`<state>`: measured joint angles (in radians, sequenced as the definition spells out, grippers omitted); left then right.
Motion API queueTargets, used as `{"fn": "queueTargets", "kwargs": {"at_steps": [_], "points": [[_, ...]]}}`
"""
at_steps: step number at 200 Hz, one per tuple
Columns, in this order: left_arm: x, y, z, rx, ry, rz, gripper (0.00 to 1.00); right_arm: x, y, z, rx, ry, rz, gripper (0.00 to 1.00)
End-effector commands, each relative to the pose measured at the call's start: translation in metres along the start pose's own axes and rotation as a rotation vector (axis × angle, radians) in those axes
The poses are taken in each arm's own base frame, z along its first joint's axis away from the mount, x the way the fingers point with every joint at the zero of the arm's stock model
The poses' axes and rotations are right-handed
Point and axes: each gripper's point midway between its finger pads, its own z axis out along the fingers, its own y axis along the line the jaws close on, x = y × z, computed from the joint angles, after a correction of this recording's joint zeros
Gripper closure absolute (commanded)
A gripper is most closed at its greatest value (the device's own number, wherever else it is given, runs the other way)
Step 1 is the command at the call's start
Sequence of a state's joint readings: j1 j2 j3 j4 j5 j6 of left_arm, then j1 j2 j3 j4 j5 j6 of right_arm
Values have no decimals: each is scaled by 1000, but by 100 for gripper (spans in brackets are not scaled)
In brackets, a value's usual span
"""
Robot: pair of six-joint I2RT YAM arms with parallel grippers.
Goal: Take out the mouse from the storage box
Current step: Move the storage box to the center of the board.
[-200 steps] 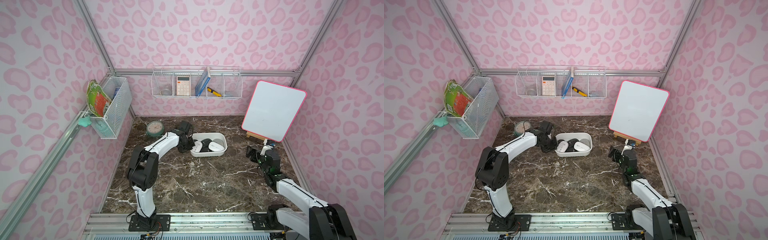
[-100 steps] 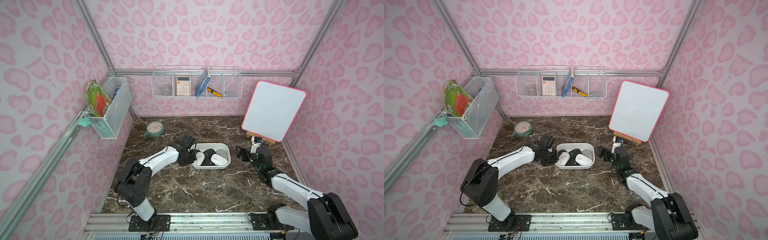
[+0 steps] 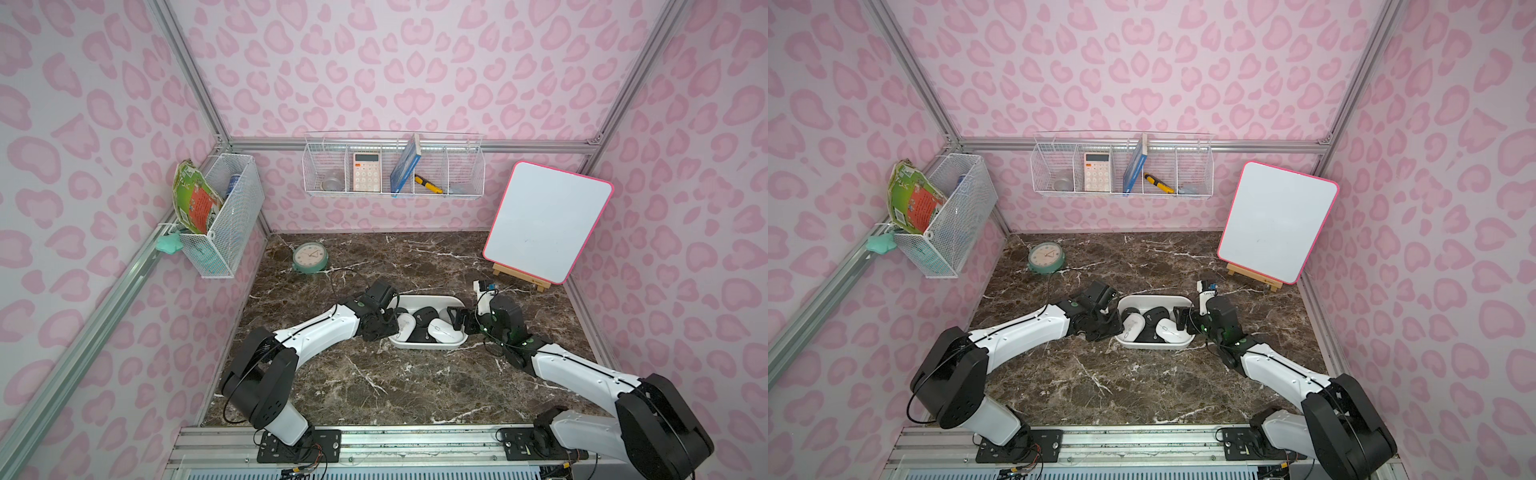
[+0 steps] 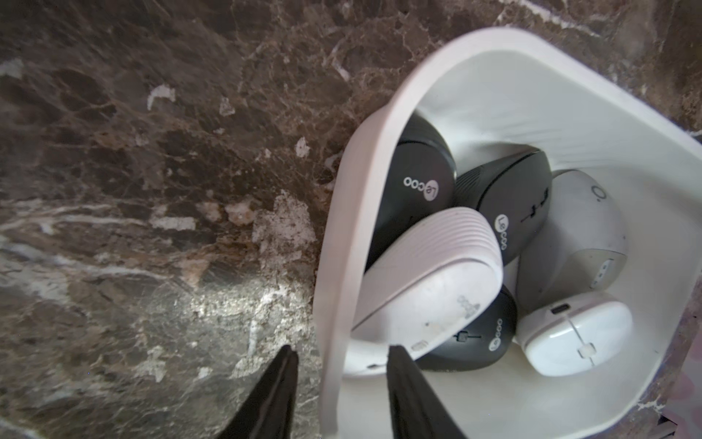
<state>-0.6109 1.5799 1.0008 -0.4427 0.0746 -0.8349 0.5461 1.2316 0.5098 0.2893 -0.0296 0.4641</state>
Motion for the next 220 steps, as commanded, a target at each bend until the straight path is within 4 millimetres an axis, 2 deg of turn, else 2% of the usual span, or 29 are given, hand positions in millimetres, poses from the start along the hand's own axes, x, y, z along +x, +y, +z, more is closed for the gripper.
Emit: {"fn": "queueTargets", "kwargs": {"at_steps": [1, 13, 24, 40, 57, 75, 93, 118, 137, 155, 169, 183, 199, 220], "points": [[-5, 3, -8, -10, -36, 16, 46, -3, 11, 0, -9, 28, -90, 4], [-10, 8, -18, 2, -77, 7, 43, -2, 20, 0, -15, 51, -153, 4], [-16, 2, -30, 109, -124, 8, 39, -1, 29, 0, -21, 81, -206, 4], [-19, 7, -45, 199, -192, 24, 31, 7, 40, 0, -26, 138, -276, 4], [-24, 20, -58, 158, -246, 66, 31, 19, 52, 1, -32, 201, -340, 4], [-24, 33, -63, 123, -270, 87, 28, 31, 60, 3, -27, 269, -367, 4], [-21, 37, -59, 142, -261, 74, 22, 42, 62, 5, 3, 339, -390, 5], [-17, 23, -43, 184, -172, 102, 20, 48, 52, 7, 70, 372, -385, 5], [-22, 13, -29, 208, -141, 104, 21, 47, 51, 6, 75, 362, -370, 5], [-27, 3, -22, 241, -129, 113, 23, 47, 48, 7, 97, 363, -353, 5], [-33, 4, -12, 206, -119, 103, 27, 45, 45, 6, 120, 363, -348, 6], [-38, 10, 0, 149, -107, 81, 35, 44, 41, 6, 140, 352, -349, 6], [-41, 14, 12, 114, -86, 58, 49, 42, 41, 5, 148, 351, -348, 6], [-46, 15, 20, 101, -94, 40, 60, 43, 42, 5, 143, 362, -359, 6]]}}
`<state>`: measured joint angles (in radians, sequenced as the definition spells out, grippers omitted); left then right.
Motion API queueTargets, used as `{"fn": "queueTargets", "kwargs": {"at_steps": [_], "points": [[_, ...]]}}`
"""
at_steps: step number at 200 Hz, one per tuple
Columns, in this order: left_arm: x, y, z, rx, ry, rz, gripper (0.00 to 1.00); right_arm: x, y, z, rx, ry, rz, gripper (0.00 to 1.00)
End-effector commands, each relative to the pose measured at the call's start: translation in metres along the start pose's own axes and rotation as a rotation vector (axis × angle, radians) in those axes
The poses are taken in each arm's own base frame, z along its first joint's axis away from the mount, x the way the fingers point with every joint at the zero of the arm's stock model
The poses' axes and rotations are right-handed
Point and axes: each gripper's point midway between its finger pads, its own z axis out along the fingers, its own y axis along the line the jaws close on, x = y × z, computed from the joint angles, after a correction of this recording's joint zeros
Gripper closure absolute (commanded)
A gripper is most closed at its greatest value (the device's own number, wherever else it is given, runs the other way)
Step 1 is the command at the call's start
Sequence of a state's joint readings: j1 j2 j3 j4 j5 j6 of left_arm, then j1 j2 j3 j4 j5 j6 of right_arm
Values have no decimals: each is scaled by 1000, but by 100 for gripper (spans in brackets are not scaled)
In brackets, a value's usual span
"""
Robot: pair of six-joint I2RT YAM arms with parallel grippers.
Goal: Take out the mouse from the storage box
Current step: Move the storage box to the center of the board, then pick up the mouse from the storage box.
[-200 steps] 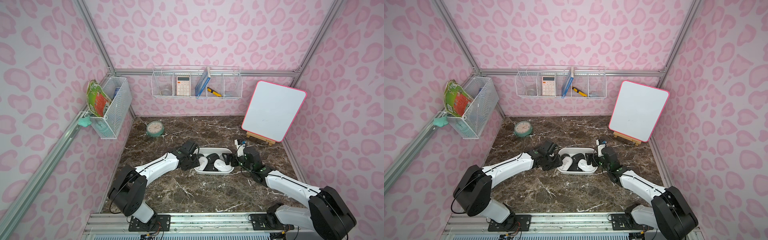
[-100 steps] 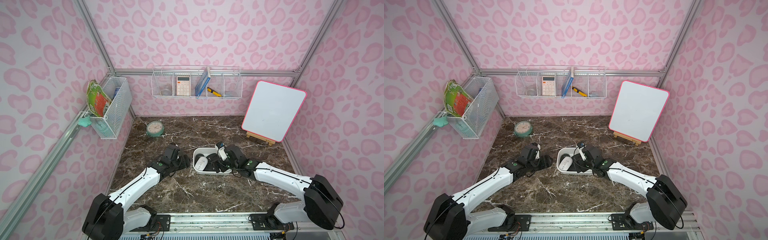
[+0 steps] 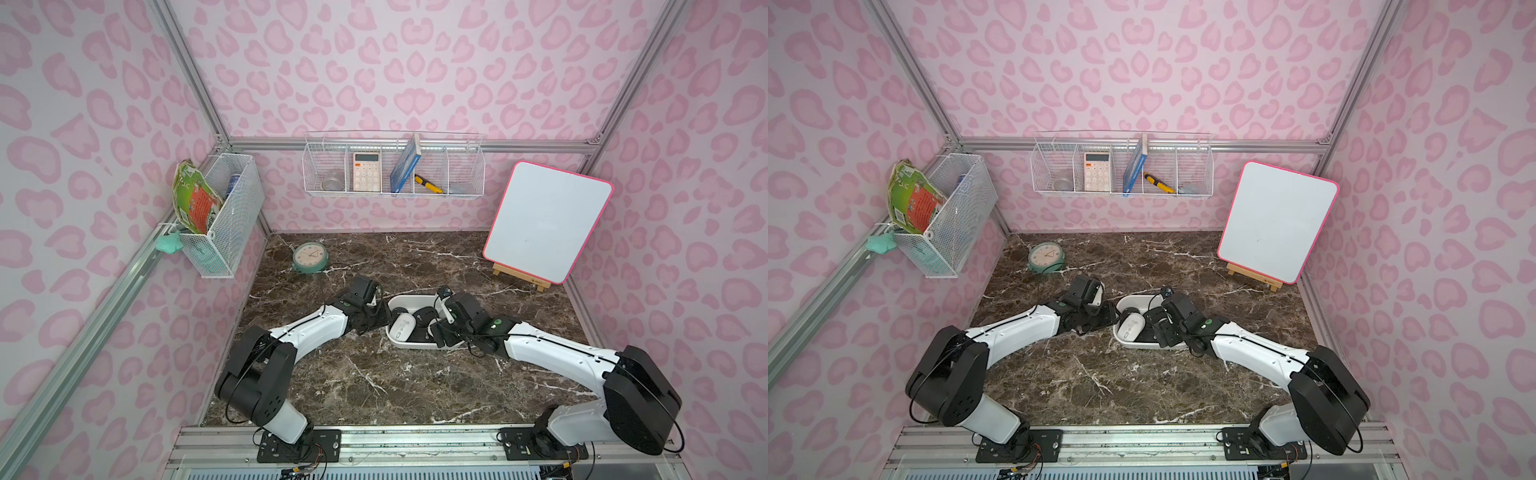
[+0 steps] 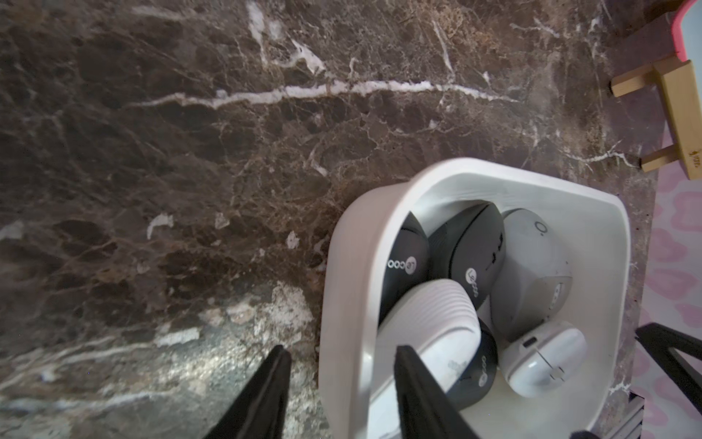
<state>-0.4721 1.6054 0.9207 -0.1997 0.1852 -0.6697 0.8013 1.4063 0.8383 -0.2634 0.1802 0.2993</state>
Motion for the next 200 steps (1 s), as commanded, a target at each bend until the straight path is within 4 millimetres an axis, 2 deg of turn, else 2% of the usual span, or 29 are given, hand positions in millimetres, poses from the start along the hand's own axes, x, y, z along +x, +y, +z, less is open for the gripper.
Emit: {"fn": "queueTargets", "kwargs": {"at_steps": [1, 16, 59, 96, 108, 124, 153, 200], "points": [[-5, 6, 7, -34, -12, -22, 61, -1, -2, -2, 18, 1, 1, 6], [-8, 8, 7, -55, -22, -20, 69, 2, -1, 0, 11, 13, -10, 6], [-27, 17, -3, -141, -78, 20, 83, 0, 7, 9, -15, 33, -31, 6], [-42, 21, -5, -146, -91, 40, 83, -9, 12, 17, -24, 16, -38, 7], [-43, 19, -3, -137, -82, 43, 79, -13, 15, 19, -27, 18, -45, 7], [-41, 13, 0, -103, -68, 47, 62, -20, 17, 20, -28, 6, -61, 7], [-36, 12, -5, -89, -56, 44, 45, -31, 19, 26, -19, 8, -90, 7], [-28, 22, -32, -107, -101, 52, 33, -28, 31, 37, -24, 60, -165, 8]]}}
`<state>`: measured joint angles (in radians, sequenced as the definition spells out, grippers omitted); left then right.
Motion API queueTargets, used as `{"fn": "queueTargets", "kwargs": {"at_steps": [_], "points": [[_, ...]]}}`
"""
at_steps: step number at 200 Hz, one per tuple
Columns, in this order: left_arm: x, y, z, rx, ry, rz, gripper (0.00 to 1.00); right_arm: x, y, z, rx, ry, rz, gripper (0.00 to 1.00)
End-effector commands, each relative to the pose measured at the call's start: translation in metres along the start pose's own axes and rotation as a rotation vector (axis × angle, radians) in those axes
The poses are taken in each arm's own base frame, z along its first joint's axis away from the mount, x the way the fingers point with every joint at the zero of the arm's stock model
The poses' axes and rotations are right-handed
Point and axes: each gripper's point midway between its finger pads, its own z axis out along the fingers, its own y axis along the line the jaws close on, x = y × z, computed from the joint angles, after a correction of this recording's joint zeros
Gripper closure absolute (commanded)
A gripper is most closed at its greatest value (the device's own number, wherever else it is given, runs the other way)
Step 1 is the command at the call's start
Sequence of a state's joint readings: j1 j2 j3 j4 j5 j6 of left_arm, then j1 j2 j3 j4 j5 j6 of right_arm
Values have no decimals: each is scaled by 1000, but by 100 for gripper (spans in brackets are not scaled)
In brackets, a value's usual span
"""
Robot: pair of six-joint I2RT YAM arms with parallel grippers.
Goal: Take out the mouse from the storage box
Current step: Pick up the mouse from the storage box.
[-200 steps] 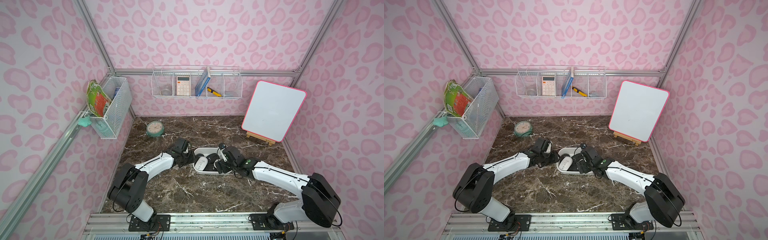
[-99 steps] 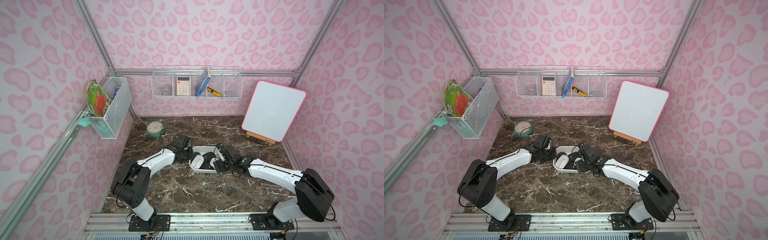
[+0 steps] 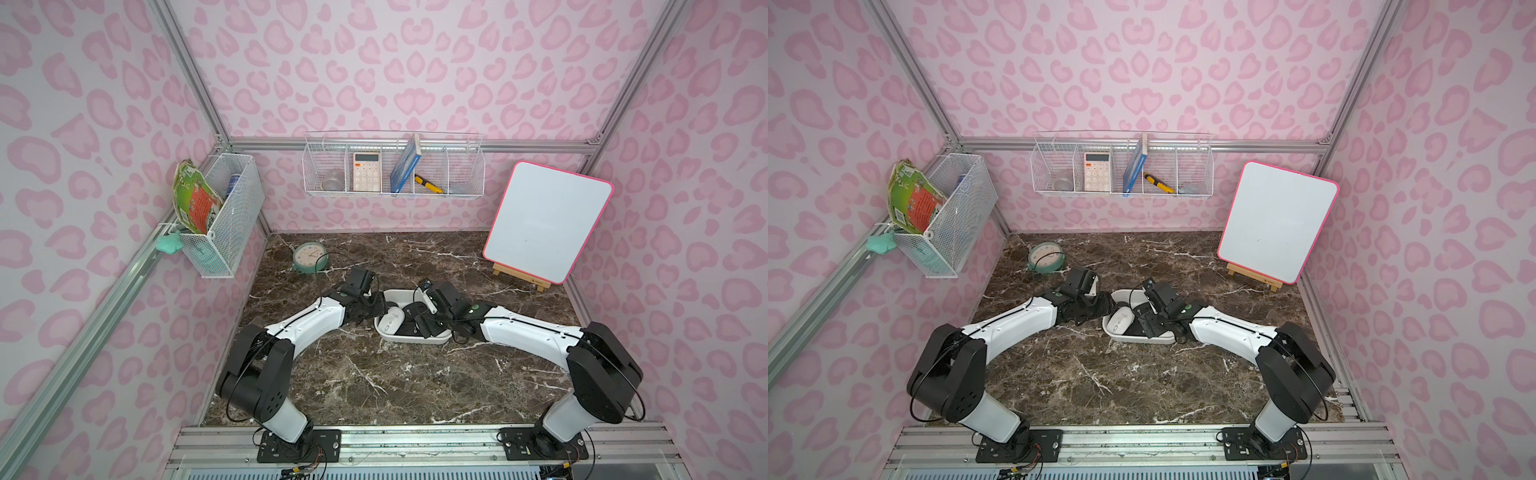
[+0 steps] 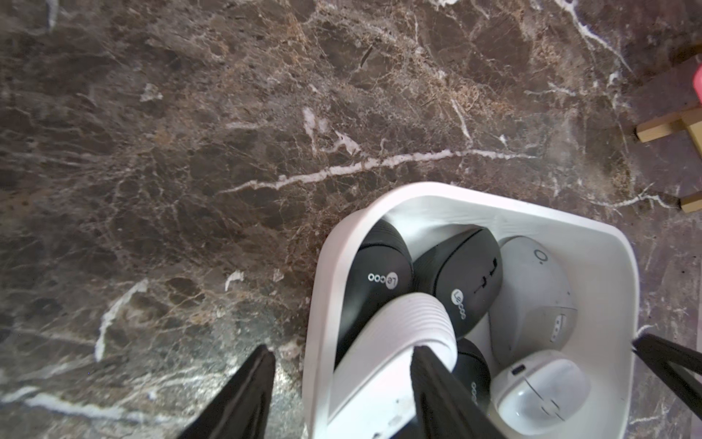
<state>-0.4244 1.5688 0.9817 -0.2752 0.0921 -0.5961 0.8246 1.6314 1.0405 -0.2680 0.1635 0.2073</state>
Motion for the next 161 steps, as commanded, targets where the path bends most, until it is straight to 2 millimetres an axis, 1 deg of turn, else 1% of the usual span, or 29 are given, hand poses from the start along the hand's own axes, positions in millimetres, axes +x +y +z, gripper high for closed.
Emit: {"fn": "queueTargets", "kwargs": {"at_steps": [1, 8, 19, 27, 44, 73, 79, 101, 130, 143, 153, 161], "points": [[6, 10, -9, -27, -8, 16, 33, 4, 4, 3, 2, 33, -52, 8], [6, 12, -12, -32, -21, 21, 30, 5, 7, 4, 1, 38, -65, 8], [9, 18, -15, -47, -31, 26, 21, 6, 7, 7, 13, 50, -75, 8], [11, 20, -17, -50, -37, 30, 16, 8, 6, 9, 26, 66, -78, 8], [14, 21, -19, -43, -43, 49, 11, 10, 5, 15, 43, 97, -79, 8], [12, 24, -22, -53, -69, 58, 10, 18, 2, 20, 80, 145, -94, 9], [11, 25, -22, -55, -75, 57, 10, 22, -1, 21, 95, 162, -98, 9], [10, 27, -20, -59, -87, 54, 10, 27, -14, 18, 170, 182, -101, 13], [13, 29, -19, -58, -90, 45, 9, 21, -26, 11, 217, 166, -61, 14], [13, 30, -19, -61, -89, 43, 9, 19, -29, 11, 237, 160, -46, 18], [13, 30, -20, -60, -90, 43, 9, 18, -30, 12, 240, 163, -40, 20], [13, 31, -20, -59, -92, 41, 9, 17, -26, 13, 225, 167, -40, 22]]}}
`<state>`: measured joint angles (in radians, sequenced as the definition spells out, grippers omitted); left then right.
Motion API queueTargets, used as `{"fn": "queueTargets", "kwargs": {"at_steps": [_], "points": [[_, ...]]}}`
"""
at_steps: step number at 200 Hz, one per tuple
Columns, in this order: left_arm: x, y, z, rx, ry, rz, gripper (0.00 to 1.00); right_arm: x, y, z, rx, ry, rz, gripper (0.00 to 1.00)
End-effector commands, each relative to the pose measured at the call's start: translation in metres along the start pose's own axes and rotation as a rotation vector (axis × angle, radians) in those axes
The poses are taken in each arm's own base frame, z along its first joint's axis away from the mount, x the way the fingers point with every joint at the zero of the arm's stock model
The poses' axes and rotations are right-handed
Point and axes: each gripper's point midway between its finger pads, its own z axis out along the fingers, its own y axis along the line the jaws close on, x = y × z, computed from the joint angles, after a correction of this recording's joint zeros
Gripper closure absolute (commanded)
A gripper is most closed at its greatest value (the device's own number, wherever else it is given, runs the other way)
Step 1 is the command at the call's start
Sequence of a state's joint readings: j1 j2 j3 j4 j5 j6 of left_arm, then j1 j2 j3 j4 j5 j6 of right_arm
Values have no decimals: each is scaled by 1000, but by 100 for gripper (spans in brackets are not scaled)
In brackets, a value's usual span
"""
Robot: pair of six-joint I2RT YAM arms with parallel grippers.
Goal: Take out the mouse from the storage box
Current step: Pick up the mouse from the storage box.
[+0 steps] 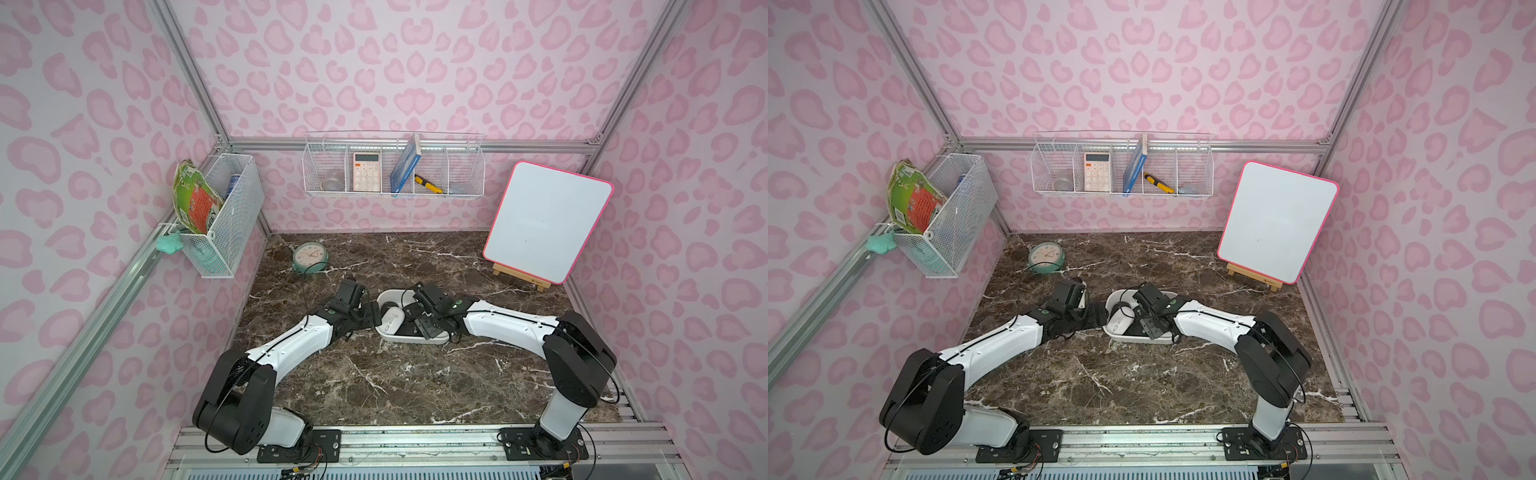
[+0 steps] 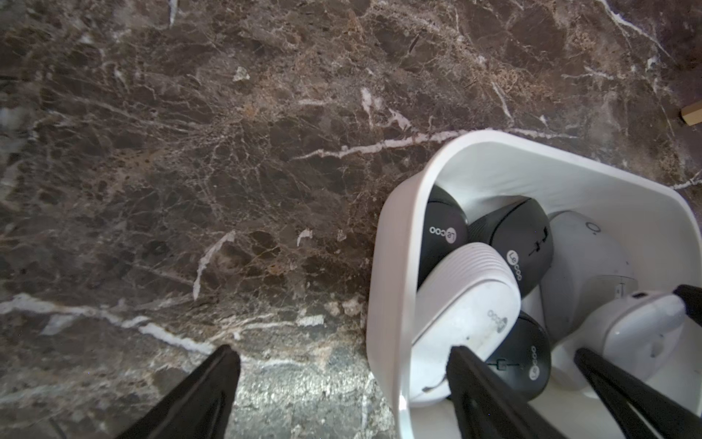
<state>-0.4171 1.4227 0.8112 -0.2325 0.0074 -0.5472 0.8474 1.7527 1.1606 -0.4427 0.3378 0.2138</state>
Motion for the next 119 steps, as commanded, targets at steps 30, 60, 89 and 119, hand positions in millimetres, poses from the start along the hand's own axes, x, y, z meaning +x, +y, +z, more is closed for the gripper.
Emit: {"fn": "queueTargets", "kwargs": {"at_steps": [30, 60, 89, 119], "points": [[-6, -1, -3, 6, -28, -4, 9, 5, 1, 8, 15, 45, 9, 21], [-6, 1, -5, 5, -37, -7, 9, 12, 2, 13, 18, 78, 31, 19], [-6, 3, -5, -6, -39, -8, 9, 14, 9, 13, -19, 85, 59, 27], [-7, 2, -5, -4, -38, -9, 9, 13, 17, 12, -43, 81, 69, 40]]}}
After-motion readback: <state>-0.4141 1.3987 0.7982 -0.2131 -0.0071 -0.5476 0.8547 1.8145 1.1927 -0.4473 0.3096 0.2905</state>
